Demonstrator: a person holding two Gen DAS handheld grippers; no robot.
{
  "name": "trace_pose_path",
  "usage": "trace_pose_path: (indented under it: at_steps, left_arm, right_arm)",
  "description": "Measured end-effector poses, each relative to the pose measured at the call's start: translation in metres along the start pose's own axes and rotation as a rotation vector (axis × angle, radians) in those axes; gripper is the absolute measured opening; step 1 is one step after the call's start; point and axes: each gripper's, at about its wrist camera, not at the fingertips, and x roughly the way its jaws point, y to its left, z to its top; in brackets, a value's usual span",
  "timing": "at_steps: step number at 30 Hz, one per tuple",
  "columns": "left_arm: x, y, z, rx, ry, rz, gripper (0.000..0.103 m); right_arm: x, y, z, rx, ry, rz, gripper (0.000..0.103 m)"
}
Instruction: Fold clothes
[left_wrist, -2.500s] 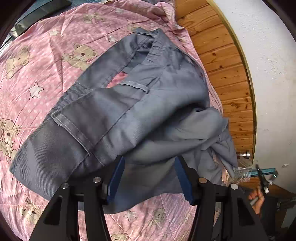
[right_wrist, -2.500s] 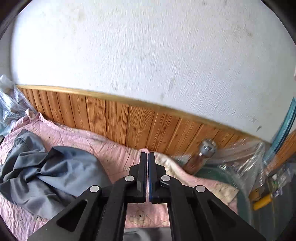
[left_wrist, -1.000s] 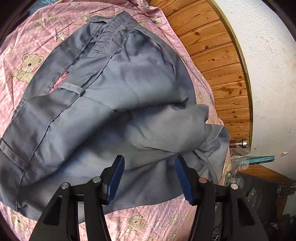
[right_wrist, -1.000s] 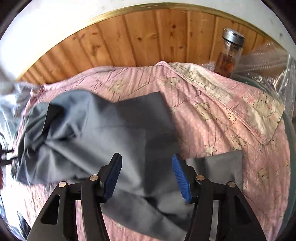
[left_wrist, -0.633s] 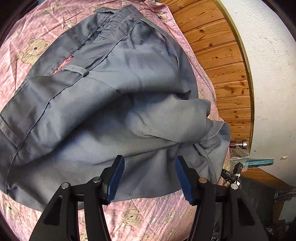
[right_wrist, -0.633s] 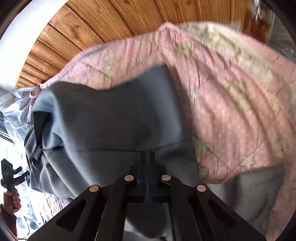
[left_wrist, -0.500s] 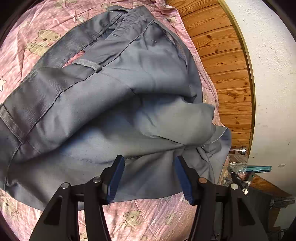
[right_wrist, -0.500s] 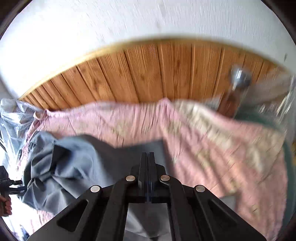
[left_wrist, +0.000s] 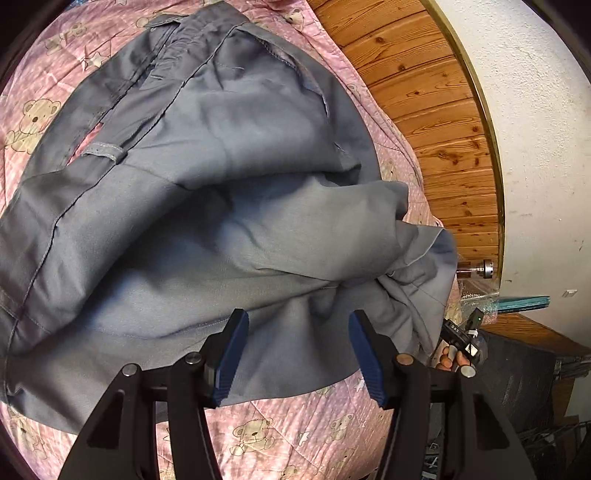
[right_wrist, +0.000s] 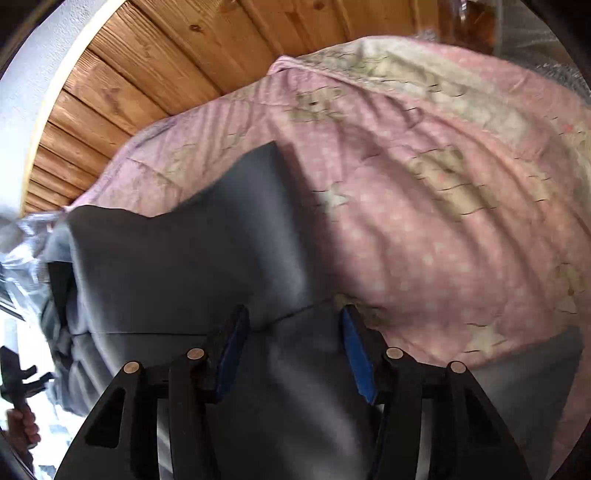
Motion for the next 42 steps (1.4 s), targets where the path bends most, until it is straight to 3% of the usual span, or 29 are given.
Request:
trace_pose_path:
  at_steps: [1,3,4,5,10,12,13,14,15,17,19,21,25,28,29,30,31,32,36,39,42]
  left_arm:
    - [-0.002,0.003,-0.002,-0.011,-0.004,0.001,0.059]
    - [-0.006,0.014,-0.005,-0.046,-0.015,-0.001,0.059]
    - [-0.006,0.019,-0.006,-0.065,-0.020,0.001,0.059]
    - [-0.007,0.025,-0.007,-0.083,-0.023,0.002,0.059]
    - [-0.004,0.033,-0.004,-0.130,-0.035,-0.023,0.059]
    - [0.001,0.030,0.000,-0.127,-0.031,-0.031,0.059]
    - [0.005,0.027,0.003,-0.121,-0.025,-0.035,0.059]
    - [0.010,0.024,0.005,-0.115,-0.017,-0.038,0.059]
    - [0.015,0.020,0.007,-0.107,-0.009,-0.041,0.059]
    - [0.024,0.011,0.010,-0.088,0.010,-0.050,0.059]
    - [0.028,0.000,0.011,-0.060,0.025,-0.056,0.059]
    - [0.027,-0.010,0.012,-0.020,0.029,-0.057,0.059]
    - [0.022,-0.009,0.011,0.003,0.034,-0.024,0.059]
    - [0.018,0.007,0.010,-0.044,0.018,0.007,0.059]
    - [0.014,0.014,0.008,-0.067,0.003,0.013,0.059]
    - [0.007,0.021,0.006,-0.086,-0.021,0.020,0.059]
    - [-0.001,0.028,0.004,-0.103,-0.049,0.028,0.059]
    - [-0.009,0.037,0.002,-0.120,-0.077,0.036,0.059]
    - [-0.054,0.080,-0.010,-0.203,-0.207,0.075,0.059]
    - [-0.082,0.107,-0.010,-0.227,-0.264,0.100,0.059]
    - [-0.092,0.125,0.013,-0.194,-0.259,0.114,0.063]
  right_arm:
    - [0.001,0.009,0.001,-0.010,0.009,0.044,0.014]
    - [-0.005,0.042,-0.001,-0.108,0.000,-0.008,0.010]
    - [-0.014,0.059,0.000,-0.156,-0.028,-0.056,0.008]
    - [-0.037,0.075,0.002,-0.206,-0.109,-0.131,0.008]
    - [-0.168,0.180,-0.032,-0.606,-0.548,-0.656,0.006]
    - [-0.154,0.190,-0.050,-0.685,-0.537,-0.779,0.009]
    - [-0.143,0.193,-0.059,-0.719,-0.519,-0.833,0.017]
    - [-0.114,0.182,-0.066,-0.726,-0.422,-0.835,0.024]
    - [-0.075,0.164,-0.074,-0.717,-0.259,-0.787,0.036]
    - [-0.029,0.130,-0.091,-0.595,0.005,-0.602,0.028]
    - [-0.041,0.112,-0.100,-0.445,-0.007,-0.452,0.030]
    - [-0.054,0.094,-0.108,-0.296,-0.022,-0.308,0.039]
    - [-0.083,0.048,-0.084,-0.100,-0.102,-0.239,0.050]
    - [-0.068,0.030,-0.062,-0.086,-0.054,-0.188,0.053]
    - [-0.058,0.027,-0.057,-0.090,-0.018,-0.159,0.053]
    - [-0.047,0.027,-0.050,-0.116,0.028,-0.138,0.039]
    - [-0.038,0.029,-0.041,-0.147,0.053,-0.152,0.009]
    - [-0.036,0.024,-0.035,-0.150,0.042,-0.206,0.008]
    - [-0.061,-0.017,-0.011,0.009,-0.123,-0.511,0.011]
    - [-0.076,-0.016,-0.016,0.053,-0.166,-0.563,0.018]
    - [-0.092,0.004,-0.026,0.019,-0.173,-0.517,0.033]
